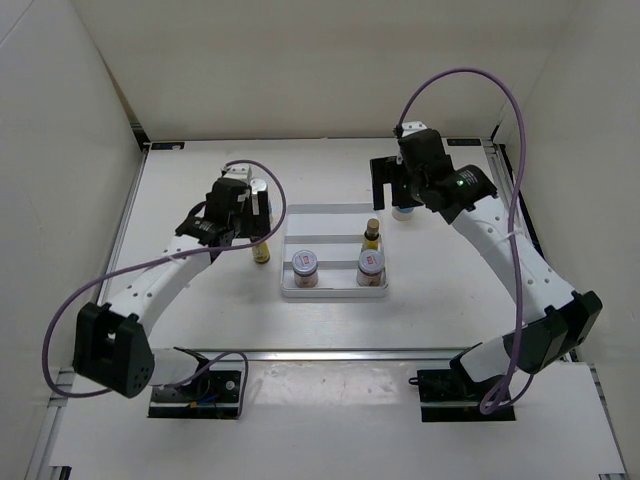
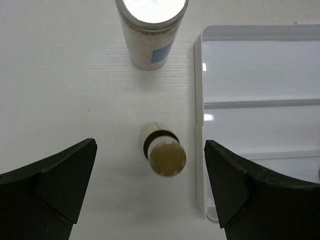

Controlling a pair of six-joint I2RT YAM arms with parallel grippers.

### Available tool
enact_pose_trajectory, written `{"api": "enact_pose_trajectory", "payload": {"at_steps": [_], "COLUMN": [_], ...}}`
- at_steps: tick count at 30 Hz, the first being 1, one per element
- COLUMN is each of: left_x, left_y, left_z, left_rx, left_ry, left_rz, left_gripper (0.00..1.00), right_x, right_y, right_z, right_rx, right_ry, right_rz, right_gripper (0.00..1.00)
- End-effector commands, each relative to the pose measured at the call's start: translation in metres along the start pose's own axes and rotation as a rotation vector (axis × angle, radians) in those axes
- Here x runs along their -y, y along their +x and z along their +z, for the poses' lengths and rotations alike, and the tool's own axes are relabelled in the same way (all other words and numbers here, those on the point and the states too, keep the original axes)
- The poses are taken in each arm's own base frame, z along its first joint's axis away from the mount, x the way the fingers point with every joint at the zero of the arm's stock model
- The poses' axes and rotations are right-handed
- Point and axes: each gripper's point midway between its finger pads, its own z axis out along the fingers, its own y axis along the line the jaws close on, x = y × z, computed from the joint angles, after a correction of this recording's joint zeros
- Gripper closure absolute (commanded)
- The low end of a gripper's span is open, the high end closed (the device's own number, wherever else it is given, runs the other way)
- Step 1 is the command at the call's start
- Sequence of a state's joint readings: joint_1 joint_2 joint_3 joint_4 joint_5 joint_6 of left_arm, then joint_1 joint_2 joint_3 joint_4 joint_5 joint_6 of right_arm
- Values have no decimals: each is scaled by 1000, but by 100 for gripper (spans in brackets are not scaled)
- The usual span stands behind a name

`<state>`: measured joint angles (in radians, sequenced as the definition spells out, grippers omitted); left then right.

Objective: Organize the condiment bottles

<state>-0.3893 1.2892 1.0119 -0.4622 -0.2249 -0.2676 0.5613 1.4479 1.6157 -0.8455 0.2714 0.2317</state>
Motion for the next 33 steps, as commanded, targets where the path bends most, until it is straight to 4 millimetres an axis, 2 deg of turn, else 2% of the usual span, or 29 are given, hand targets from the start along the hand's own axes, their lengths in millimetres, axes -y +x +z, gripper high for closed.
{"api": "enact_pose_trajectory", "payload": {"at_steps": [1, 2, 8, 11, 14, 16, 19, 20, 22, 23, 25, 26, 29, 33], "left_x": [14, 10, 4, 8, 8, 8, 10, 12, 17, 17, 21, 26, 30, 40], "left_y": [-31, -23, 10, 15, 15, 8, -1, 0, -8, -5, -16, -26, -56, -88], "left_z": [10, 21, 51, 57, 58, 58, 59, 59, 59, 59, 53, 50, 33, 12], "left_rx": [72, 43, -59, -82, -82, -61, -48, -51, -41, -53, -37, -23, 45, 99], "left_ry": [34, 3, -56, -47, -48, -53, -48, -35, -19, -12, 6, 23, 42, 76], "left_rz": [-8, -1, -5, -10, -19, -23, -4, -4, 1, 3, -2, -6, -21, -28], "left_gripper": [0, 0, 0, 0, 10, 26, 37, 45, 51, 56, 63, 69, 73, 86], "right_x": [11, 13, 12, 12, 13, 13, 15, 15, 19, 20, 21, 22, 23, 23], "right_y": [7, 8, 14, 13, 11, 15, 15, 15, 16, 18, 20, 20, 22, 20], "right_z": [-2, 1, 1, -2, -5, -3, -7, -7, -8, -9, -11, -11, -11, -14], "right_rx": [-8, -12, -24, -16, -7, -16, -14, -14, -12, -21, -18, -16, -25, -16], "right_ry": [29, 27, 18, 16, 13, 15, 24, 24, 31, 33, 32, 41, 43, 41], "right_rz": [1, 16, 14, 16, 8, 6, 6, 6, 13, 11, 11, 11, 10, 20], "right_gripper": [0, 0, 0, 0, 0, 0, 0, 0, 0, 0, 0, 0, 0, 0]}}
